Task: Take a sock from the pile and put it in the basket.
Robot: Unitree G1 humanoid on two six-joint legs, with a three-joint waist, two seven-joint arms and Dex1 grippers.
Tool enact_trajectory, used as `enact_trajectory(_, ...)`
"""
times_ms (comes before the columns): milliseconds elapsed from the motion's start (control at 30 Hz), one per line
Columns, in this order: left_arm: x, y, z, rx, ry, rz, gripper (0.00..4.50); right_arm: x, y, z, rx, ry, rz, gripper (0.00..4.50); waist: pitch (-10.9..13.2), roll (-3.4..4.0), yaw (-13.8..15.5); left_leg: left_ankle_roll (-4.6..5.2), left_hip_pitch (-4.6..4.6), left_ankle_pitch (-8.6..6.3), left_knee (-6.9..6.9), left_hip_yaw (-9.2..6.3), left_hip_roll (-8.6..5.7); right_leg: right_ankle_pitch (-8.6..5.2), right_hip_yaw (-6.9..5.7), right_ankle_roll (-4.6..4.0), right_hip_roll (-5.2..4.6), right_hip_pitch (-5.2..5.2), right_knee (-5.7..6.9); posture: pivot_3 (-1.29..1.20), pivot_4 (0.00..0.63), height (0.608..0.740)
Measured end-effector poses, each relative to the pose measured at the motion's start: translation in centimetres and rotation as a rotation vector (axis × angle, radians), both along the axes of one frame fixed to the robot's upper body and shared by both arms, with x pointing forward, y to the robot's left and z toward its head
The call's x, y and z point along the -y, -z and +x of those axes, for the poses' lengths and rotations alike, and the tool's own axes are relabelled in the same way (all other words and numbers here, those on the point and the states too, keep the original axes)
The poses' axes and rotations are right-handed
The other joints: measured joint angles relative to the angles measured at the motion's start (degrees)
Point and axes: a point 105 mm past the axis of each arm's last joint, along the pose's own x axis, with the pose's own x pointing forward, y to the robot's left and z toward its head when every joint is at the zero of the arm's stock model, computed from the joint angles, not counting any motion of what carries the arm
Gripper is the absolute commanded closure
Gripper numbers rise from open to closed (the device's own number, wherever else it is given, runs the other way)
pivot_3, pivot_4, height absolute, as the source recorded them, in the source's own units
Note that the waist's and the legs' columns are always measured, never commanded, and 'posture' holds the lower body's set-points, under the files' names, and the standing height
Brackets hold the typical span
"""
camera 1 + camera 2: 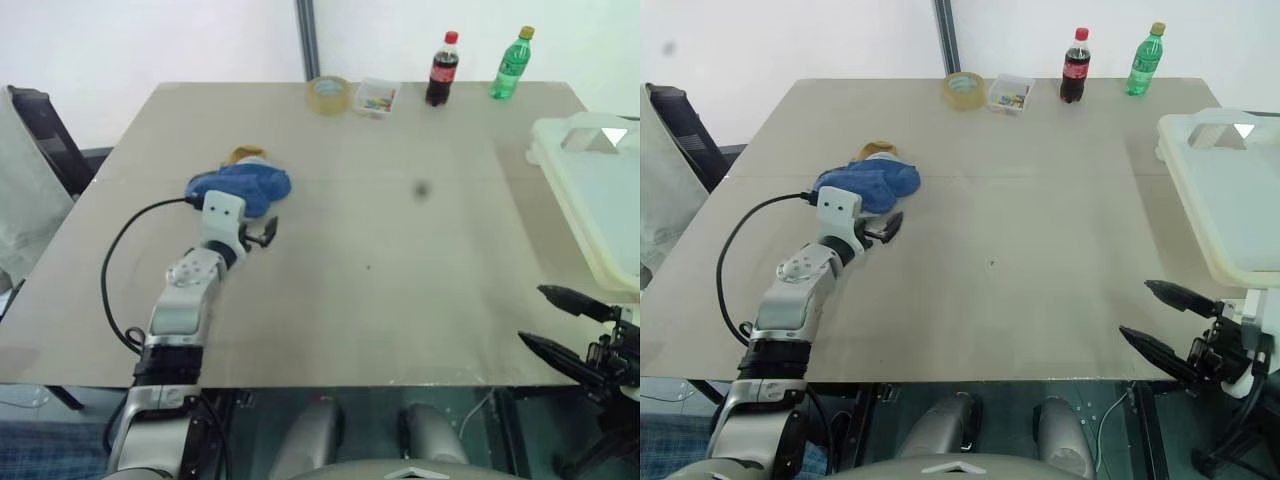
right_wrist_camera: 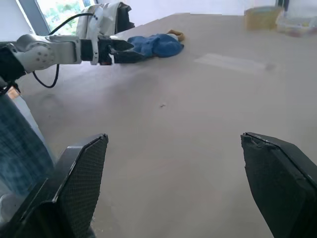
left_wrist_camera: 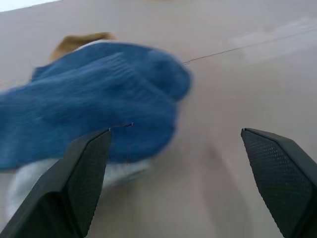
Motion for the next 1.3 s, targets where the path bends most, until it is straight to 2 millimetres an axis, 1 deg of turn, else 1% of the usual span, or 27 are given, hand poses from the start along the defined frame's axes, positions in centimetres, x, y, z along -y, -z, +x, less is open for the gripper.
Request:
enact_trajectory(67,-0.7,0.0,0.1,-0.002,-0.014,0.014,0.0,-0.2,-0.4,0.1,0.018,0.001,-0.006,0.11,0.0,0.0,0.1,-0.01,-0.02,0.01,0.0,-0.01,0.0,0.0,0.0,0.0,-0.09,-0.01,-0.01,0.0,0.15,0.74)
enact_trajectory(167,-1.0,0.6,0.3,-0.017,-0.022,0.013,0.0,-0.3,-0.8,0.2,0.049,0.001,-0.013,0.11,0.0,-0.04,0.1,-0.04,-0.02,0.02,0.0,-0.01,0.0,0.0,0.0,0.0,-0.14,-0.02,-0.01,0.0,0.15,0.74)
enact_trajectory(267,-1.3,1.3,0.3,-0.042,-0.034,0.015,0.0,-0.3,-0.6,0.2,0.081,-0.002,-0.076,0.11,0.0,-0.05,0.2,-0.02,-0.03,0.01,0.01,-0.03,-0.01,0.0,-0.02,0.0,-0.13,-0.02,0.0,0.0,0.15,0.74)
enact_trajectory(367,-1.4,1.4,0.7,-0.049,-0.042,0.011,0.0,-0.4,-0.4,0.6,0.134,-0.019,-0.149,0.11,0.0,-0.11,0.1,-0.02,-0.03,0.01,0.05,-0.02,-0.01,0.02,-0.03,0.02,-0.1,-0.01,0.03,0.0,0.15,0.74)
enact_trajectory(467,-0.9,0.7,1.0,-0.009,-0.023,0.042,0.0,-0.3,-0.7,1.3,0.191,-0.006,-0.147,0.11,0.1,-0.12,0.0,-0.17,-0.02,0.1,0.07,-0.01,-0.01,0.02,0.0,0.03,-0.12,-0.02,0.06,0.0,0.15,0.74)
enact_trajectory(667,0.9,-0.2,1.1,0.073,0.063,0.083,0.0,-0.2,-0.6,1.3,0.2,-0.001,-0.145,0.11,0.1,-0.16,0.1,-0.2,-0.04,0.11,0.07,0.0,-0.01,0.03,0.03,0.02,-0.17,-0.03,0.06,0.0,0.15,0.74)
enact_trajectory(767,0.9,-0.1,1.1,0.082,0.063,0.119,0.0,-0.1,-0.2,1.1,0.183,0.002,-0.146,0.11,0.1,-0.16,0.1,-0.14,-0.03,0.09,0.07,0.0,-0.01,0.03,0.02,0.02,-0.15,-0.03,0.07,0.0,0.15,0.74)
enact_trajectory(833,1.2,0.3,1.4,0.079,0.066,0.174,0.0,0.0,-0.1,1.1,0.177,0.005,-0.148,0.11,0.1,-0.17,0.1,-0.13,-0.03,0.08,0.08,0.0,-0.03,0.03,0.02,0.02,-0.13,-0.03,0.1,0.0,0.15,0.74)
enact_trajectory(933,1.6,0.8,2.3,0.077,0.037,0.224,0.0,-0.1,0.0,1.1,0.18,0.007,-0.152,0.11,0.1,-0.19,0.1,-0.03,-0.03,0.02,0.12,0.0,-0.04,0.03,0.01,0.03,-0.11,-0.04,0.17,0.0,0.15,0.74)
enact_trajectory(1000,1.9,0.6,3.0,0.082,0.021,0.231,0.0,0.0,0.3,1.1,0.175,0.008,-0.158,0.11,0.1,-0.22,0.2,-0.02,-0.03,0.01,0.14,-0.01,-0.06,0.02,-0.02,0.03,-0.08,-0.04,0.19,0.0,0.15,0.74)
enact_trajectory(1100,2.2,0.3,3.2,0.095,0.014,0.249,0.0,0.3,0.8,0.9,0.155,0.02,-0.16,0.11,0.1,-0.22,0.1,-0.07,-0.04,0.05,0.13,0.01,-0.07,0.02,0.01,0.03,-0.09,-0.06,0.19,0.0,0.15,0.74)
enact_trajectory(1133,2.2,0.2,3.2,0.097,0.01,0.251,0.52,0.4,1.0,0.9,0.149,0.023,-0.162,0.0,0.1,-0.22,0.0,-0.12,-0.04,0.07,0.13,0.04,-0.07,0.02,0.05,0.03,-0.1,-0.07,0.19,0.0,0.15,0.74)
enact_trajectory(1167,2.1,0.2,3.3,0.098,0.005,0.254,0.81,0.4,1.1,0.9,0.146,0.025,-0.163,0.0,0.1,-0.22,-0.1,-0.13,-0.04,0.08,0.13,0.04,-0.06,0.02,0.07,0.03,-0.11,-0.07,0.2,0.0,0.15,0.74)
enact_trajectory(1233,2.0,0.4,3.3,0.091,-0.007,0.264,1.53,0.5,1.1,0.9,0.147,0.029,-0.168,0.0,0.1,-0.22,-0.1,-0.04,-0.01,0.02,0.14,0.05,-0.06,0.02,0.08,0.03,-0.1,-0.07,0.26,0.0,0.15,0.74)
enact_trajectory(1267,2.0,0.4,3.3,0.089,-0.01,0.265,1.81,0.6,1.2,0.9,0.147,0.03,-0.17,0.0,0.1,-0.22,-0.1,-0.01,0.0,0.01,0.14,0.05,-0.06,0.02,0.08,0.03,-0.09,-0.07,0.28,0.0,0.15,0.74)
enact_trajectory(1300,1.8,0.5,3.2,0.085,-0.017,0.267,2.27,0.6,1.3,0.9,0.145,0.031,-0.175,0.0,0.1,-0.22,0.0,-0.01,0.0,0.01,0.15,0.05,-0.06,0.02,0.07,0.03,-0.09,-0.07,0.3,0.0,0.15,0.74)
